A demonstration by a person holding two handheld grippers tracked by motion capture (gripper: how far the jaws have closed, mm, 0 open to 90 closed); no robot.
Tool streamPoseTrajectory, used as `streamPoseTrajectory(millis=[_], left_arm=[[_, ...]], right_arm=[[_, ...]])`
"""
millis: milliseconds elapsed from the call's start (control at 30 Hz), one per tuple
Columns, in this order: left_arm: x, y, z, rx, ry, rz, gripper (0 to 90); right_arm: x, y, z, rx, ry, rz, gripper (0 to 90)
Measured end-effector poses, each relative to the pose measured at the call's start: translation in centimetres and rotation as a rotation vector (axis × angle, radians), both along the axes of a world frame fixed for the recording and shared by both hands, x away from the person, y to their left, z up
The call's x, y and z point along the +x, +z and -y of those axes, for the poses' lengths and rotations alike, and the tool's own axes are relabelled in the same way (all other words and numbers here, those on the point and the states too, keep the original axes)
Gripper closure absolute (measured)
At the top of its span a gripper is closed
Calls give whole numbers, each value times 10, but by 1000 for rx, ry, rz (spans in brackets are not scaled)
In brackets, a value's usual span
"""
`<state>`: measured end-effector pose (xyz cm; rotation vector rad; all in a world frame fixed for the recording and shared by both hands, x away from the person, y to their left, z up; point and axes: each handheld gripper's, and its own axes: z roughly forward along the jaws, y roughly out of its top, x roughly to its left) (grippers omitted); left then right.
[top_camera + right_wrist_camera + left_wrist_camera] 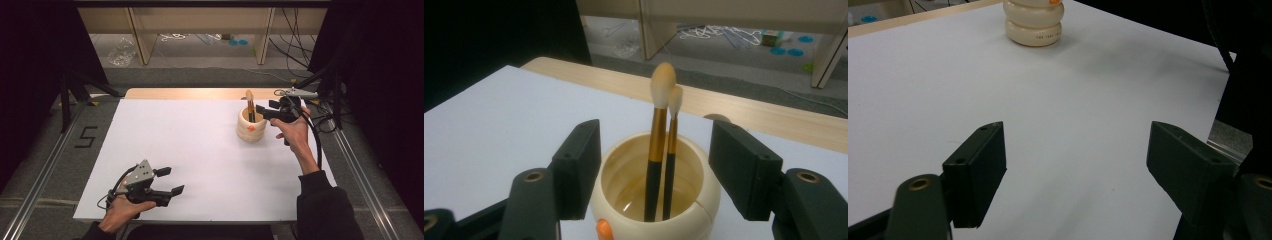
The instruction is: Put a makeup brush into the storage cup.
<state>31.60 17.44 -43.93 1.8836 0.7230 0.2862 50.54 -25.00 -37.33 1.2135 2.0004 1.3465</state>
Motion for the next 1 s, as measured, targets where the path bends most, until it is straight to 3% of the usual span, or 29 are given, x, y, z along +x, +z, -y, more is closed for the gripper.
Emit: streamPoseTrajectory(millis=[100,200,533,700,1000], left_arm=[[-1,0,0,-14,18,-15,236],[1,1,-1,-9,11,3,236],[2,1,-3,-14,32,3,210],[3,2,-3,-26,27,3,210],[2,1,-2,-22,37,-8,208]], right_arm=[[-3,3,-1,10,-3,-11,366],[-7,4,-3,17,1,3,346],[-25,18,-12,72,40,23,278],[-35,19,-19,63,60,23,251],[-56,9,-26,36,92,6,199]])
